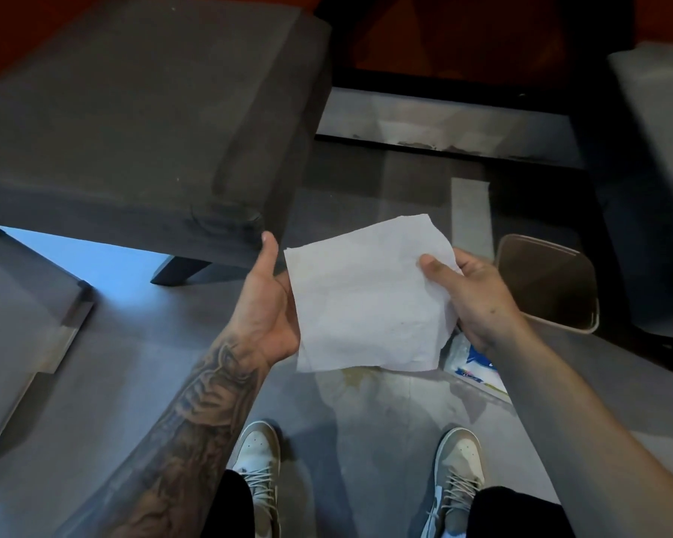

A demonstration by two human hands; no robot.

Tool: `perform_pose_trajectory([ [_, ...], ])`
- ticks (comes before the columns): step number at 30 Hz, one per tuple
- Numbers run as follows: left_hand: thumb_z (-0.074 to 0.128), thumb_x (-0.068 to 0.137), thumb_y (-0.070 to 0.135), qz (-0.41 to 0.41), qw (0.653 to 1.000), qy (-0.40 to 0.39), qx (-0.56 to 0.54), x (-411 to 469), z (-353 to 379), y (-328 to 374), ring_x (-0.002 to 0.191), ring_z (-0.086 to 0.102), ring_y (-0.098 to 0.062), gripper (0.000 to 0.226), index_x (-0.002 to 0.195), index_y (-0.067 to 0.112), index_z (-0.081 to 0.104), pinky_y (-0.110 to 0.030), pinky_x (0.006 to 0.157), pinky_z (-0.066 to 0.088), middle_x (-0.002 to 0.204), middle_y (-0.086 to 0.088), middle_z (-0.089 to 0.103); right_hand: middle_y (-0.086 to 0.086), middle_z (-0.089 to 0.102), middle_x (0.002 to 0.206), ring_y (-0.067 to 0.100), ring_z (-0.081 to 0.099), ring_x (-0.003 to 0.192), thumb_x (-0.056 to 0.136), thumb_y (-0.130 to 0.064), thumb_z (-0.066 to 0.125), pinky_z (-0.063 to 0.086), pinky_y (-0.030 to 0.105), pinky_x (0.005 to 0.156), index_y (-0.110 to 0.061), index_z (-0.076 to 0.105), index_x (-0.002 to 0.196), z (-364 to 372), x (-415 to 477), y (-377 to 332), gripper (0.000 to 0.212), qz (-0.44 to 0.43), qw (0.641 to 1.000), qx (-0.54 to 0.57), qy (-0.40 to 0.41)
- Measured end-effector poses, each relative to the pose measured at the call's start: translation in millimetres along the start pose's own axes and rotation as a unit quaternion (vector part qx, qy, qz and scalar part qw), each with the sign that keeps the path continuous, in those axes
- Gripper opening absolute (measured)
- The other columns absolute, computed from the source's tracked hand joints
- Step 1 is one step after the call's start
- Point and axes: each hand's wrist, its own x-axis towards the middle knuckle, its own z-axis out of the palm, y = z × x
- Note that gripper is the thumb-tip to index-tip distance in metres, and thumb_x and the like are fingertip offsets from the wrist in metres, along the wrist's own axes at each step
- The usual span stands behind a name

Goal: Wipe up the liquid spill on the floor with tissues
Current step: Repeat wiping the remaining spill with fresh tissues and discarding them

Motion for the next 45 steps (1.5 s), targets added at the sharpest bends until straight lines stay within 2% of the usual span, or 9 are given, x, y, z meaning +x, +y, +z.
perform_pose_trajectory([
  [4, 0.055, 0.100, 0.028, 0.015, 0.997, 0.011, 0.071, -3, 4, -4, 0.097, 0.073, -0.031, 0.032, 0.122, 0.008, 0.067, -0.046, 0.088, 0.057, 0.113, -0.014, 0.075, 0.000, 0.077, 0.103, 0.024, 0.074, 0.093, 0.096, -0.022, 0.064, 0.059, 0.038, 0.081, -0.016, 0.072, 0.111, 5, -2, 6, 0.018, 0.013, 1.000, 0.001, 0.007],
  [7, 0.058, 0.096, 0.009, 0.023, 0.994, 0.021, 0.102, -1, -1, -1, 0.102, 0.072, -0.034, 0.028, 0.123, 0.010, 0.064, -0.048, 0.088, 0.058, 0.117, -0.015, 0.073, -0.004, 0.076, 0.107, 0.021, 0.073, 0.098, 0.093, -0.036, 0.068, 0.057, 0.036, 0.086, -0.022, 0.068, 0.116, 9, -2, 15, 0.027, 0.020, 1.000, -0.006, -0.014],
  [11, 0.055, 0.096, 0.011, -0.012, 0.992, -0.029, 0.126, -5, -8, 6, 0.092, 0.074, -0.031, 0.025, 0.119, 0.011, 0.065, -0.046, 0.083, 0.060, 0.116, -0.015, 0.073, 0.003, 0.068, 0.128, 0.025, 0.065, 0.118, 0.087, -0.059, 0.061, 0.047, 0.046, 0.104, -0.023, 0.057, 0.135, 5, -3, 25, 0.061, 0.120, 0.979, 0.114, -0.118],
  [17, 0.050, 0.099, 0.007, 0.055, 0.993, -0.010, 0.108, -5, -17, 13, 0.098, 0.071, -0.030, 0.031, 0.128, 0.009, 0.061, -0.045, 0.083, 0.060, 0.127, -0.016, 0.068, 0.011, 0.067, 0.128, 0.030, 0.064, 0.119, 0.086, -0.032, 0.066, 0.053, 0.044, 0.099, -0.011, 0.060, 0.133, -3, -10, 17, 0.052, 0.132, 0.959, 0.133, -0.212],
  [23, 0.064, 0.090, 0.022, 0.034, 0.989, -0.035, 0.139, -9, -31, 5, 0.106, 0.072, -0.028, 0.036, 0.124, 0.008, 0.065, -0.041, 0.085, 0.061, 0.122, -0.013, 0.071, 0.009, 0.073, 0.116, 0.029, 0.070, 0.106, 0.080, -0.021, 0.078, 0.054, 0.045, 0.093, -0.010, 0.067, 0.121, -2, -12, 20, 0.044, 0.063, 0.991, 0.045, -0.113],
  [30, 0.069, 0.095, 0.023, 0.093, 0.929, 0.087, 0.349, 16, -57, -30, 0.100, 0.072, -0.025, 0.025, 0.115, 0.010, 0.071, -0.043, 0.094, 0.056, 0.112, -0.004, 0.075, -0.003, 0.078, 0.099, 0.016, 0.075, 0.089, 0.090, -0.013, 0.071, 0.060, 0.029, 0.074, -0.019, 0.074, 0.101, 2, -11, 59, 0.013, 0.040, 0.994, -0.080, -0.061],
  [38, 0.059, 0.091, 0.002, 0.047, 0.900, 0.161, 0.402, 88, -102, -90, 0.078, 0.065, -0.021, 0.015, 0.091, 0.014, 0.069, -0.032, 0.072, 0.054, 0.091, -0.003, 0.071, 0.009, 0.075, 0.104, 0.029, 0.071, 0.095, 0.090, -0.011, 0.064, 0.057, 0.045, 0.086, -0.011, 0.072, 0.100, 5, 14, 175, 0.012, 0.144, 0.976, -0.164, 0.005],
  [42, 0.064, 0.091, 0.011, -0.028, 0.889, 0.173, 0.423, 123, -141, -133, 0.083, 0.067, -0.026, 0.018, 0.106, 0.008, 0.072, -0.040, 0.077, 0.057, 0.098, -0.010, 0.072, 0.005, 0.071, 0.106, 0.024, 0.068, 0.093, 0.091, -0.013, 0.062, 0.055, 0.033, 0.076, -0.015, 0.069, 0.103, 11, 19, 233, 0.014, 0.177, 0.965, -0.194, 0.013],
  [45, 0.064, 0.094, 0.021, -0.041, 0.874, 0.196, 0.442, 153, -165, -162, 0.074, 0.064, -0.024, 0.014, 0.088, 0.012, 0.073, -0.037, 0.070, 0.055, 0.085, -0.008, 0.070, 0.005, 0.070, 0.103, 0.017, 0.064, 0.083, 0.091, -0.013, 0.061, 0.051, 0.028, 0.066, -0.013, 0.070, 0.106, 14, 33, 273, 0.017, 0.199, 0.957, -0.212, 0.024],
])
